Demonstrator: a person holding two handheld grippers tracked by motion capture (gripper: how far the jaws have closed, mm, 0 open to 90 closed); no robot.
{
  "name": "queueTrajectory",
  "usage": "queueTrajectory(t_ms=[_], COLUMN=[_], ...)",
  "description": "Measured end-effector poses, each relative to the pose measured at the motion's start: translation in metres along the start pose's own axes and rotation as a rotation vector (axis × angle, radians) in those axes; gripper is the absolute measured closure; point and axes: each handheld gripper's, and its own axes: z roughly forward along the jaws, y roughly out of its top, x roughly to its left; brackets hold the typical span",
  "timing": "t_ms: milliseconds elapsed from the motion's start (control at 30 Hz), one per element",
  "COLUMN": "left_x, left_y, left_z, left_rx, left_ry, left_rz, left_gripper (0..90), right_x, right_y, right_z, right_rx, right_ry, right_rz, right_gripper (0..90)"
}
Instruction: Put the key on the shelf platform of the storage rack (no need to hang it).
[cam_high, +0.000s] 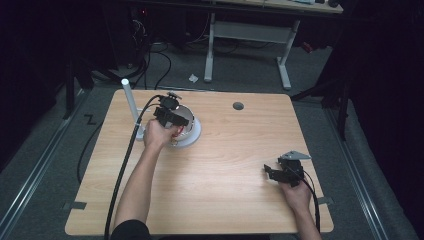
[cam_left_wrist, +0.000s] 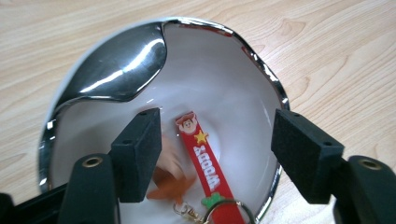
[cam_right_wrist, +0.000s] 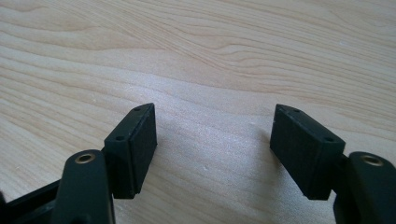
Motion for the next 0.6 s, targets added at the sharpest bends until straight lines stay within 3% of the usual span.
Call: queueTrajectory(t_ms=[67, 600], left_x=[0.000, 0.009], left_y=[-0.003, -0.038], left_z=[-0.008, -0.056], left_rx=[-0.034, -0.144], left_ry=[-0.010, 0.005], left_rz=[0.000, -0.022], left_gripper=[33.3, 33.6], right_x=[0.000, 0.000], right_y=[0.000, 0.000], right_z=[0.000, 0.000], right_rx=[-0.001, -0.001], right_ry=[-0.001, -0.001], right_rz=[0.000, 0.000], right_gripper=[31.8, 31.8])
